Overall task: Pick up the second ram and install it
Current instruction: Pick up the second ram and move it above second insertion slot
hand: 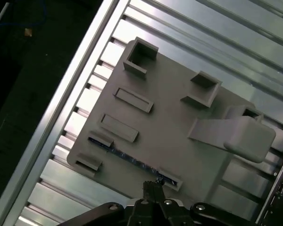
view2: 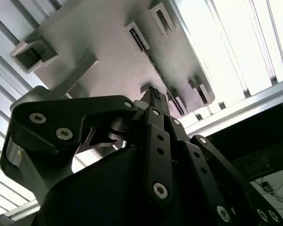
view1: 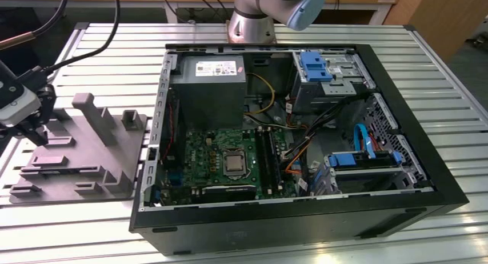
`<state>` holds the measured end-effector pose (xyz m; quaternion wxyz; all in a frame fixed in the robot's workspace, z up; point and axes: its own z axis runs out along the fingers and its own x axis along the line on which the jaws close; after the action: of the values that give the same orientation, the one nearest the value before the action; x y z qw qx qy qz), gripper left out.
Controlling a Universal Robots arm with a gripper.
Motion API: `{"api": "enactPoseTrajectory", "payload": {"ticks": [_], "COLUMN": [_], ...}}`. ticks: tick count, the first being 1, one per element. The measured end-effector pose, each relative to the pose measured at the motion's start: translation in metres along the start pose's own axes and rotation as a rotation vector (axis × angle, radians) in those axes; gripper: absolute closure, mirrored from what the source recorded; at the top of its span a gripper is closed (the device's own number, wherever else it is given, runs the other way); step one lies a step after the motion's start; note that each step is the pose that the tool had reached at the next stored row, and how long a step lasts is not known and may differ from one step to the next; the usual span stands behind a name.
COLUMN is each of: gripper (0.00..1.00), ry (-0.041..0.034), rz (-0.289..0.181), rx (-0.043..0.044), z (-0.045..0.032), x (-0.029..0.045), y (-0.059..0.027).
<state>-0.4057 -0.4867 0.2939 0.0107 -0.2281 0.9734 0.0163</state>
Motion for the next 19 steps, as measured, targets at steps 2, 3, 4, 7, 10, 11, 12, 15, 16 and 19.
{"api": "enactPoseTrajectory", "payload": {"ticks": [2,3,4,7,10,11,12,15,16,19], "gripper": [0.90,0.90,0.90,0.90,0.90,0.90,0.90,0.90,0.90,0.90], "ry": [0.0010,0.0015,0.0019,0.0033,0.0046,0.0050,0.0054,0.0067,0.0071,0.0084], "rz": [-0.037,-0.055,-0.072,-0.122,-0.170,-0.186,-0.202,-0.250,-0.266,-0.313], "rx": [-0.0011,-0.0015,-0.0020,-0.0035,-0.0048,-0.0052,-0.0057,-0.0070,-0.0075,-0.0088], "z": [0.0001,0.0002,0.0002,0.0004,0.0004,0.0005,0.0005,0.0006,0.0006,0.0007], "x": [0.0000,0.0000,0.0000,0.0000,0.0000,0.0000,0.0000,0.0000,0.0000,0.0001], "y": [0.0000,0.0000,0.0000,0.0000,0.0000,0.0000,0.0000,0.0000,0.0000,0.0000]}}
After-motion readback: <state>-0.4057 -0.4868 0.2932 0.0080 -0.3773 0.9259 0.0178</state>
